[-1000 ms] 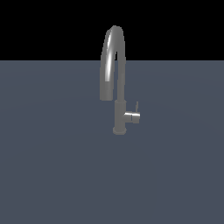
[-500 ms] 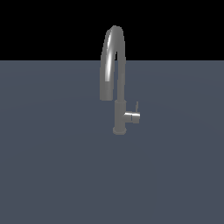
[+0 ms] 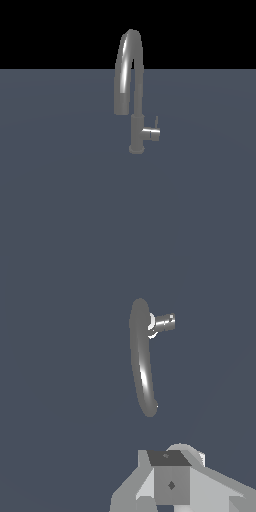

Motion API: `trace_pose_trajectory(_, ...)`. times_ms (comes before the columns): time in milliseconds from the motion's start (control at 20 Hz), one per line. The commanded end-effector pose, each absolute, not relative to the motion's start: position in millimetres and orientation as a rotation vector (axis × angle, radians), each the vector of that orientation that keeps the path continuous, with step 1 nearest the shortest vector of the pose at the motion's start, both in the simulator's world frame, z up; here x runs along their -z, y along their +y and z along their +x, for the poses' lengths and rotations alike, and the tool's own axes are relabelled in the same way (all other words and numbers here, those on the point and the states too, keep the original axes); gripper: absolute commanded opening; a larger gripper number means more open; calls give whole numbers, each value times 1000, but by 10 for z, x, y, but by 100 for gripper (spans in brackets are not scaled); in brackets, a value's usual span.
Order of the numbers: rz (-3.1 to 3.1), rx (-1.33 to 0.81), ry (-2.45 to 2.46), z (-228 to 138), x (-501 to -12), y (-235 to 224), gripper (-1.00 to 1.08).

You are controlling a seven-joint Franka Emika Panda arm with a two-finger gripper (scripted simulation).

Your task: Turn on the faucet by rotating a designated handle.

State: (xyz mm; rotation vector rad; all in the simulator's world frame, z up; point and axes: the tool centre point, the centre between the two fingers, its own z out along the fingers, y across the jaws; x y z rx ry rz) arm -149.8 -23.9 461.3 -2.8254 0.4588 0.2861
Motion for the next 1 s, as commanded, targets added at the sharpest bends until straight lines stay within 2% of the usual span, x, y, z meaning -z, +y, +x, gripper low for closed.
trace_pose_trajectory(0, -2768, -332, 514, -1354, -4544, -289, -100)
trace_pose_trajectory(950, -2246, -651, 881, -409, -3745, -742, -100)
